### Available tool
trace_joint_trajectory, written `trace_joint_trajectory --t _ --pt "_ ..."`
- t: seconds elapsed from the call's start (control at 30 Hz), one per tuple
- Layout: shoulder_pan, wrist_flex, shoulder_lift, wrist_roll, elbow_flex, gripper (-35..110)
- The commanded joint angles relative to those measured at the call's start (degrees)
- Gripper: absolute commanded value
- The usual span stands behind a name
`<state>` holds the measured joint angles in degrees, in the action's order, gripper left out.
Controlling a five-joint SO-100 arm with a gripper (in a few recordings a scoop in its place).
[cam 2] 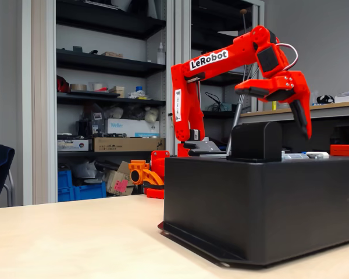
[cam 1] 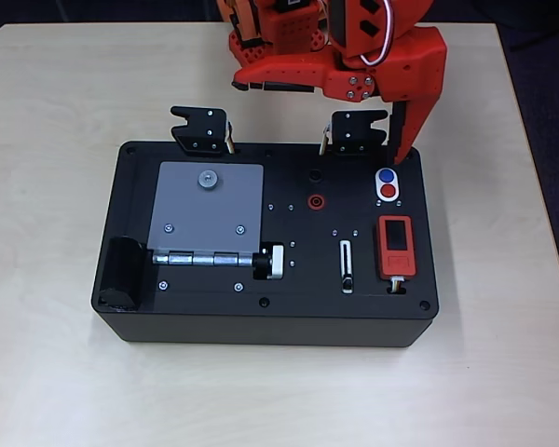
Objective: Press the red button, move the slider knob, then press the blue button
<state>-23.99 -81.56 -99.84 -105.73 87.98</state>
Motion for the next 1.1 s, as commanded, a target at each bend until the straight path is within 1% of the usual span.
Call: trace_joint_trajectory --t 0.0,1.07 --pt "-0.8 0.3 -1.8 -0.7 0.9 103" --pt "-0.8 7.6 -4.1 -0.4 10.4 103"
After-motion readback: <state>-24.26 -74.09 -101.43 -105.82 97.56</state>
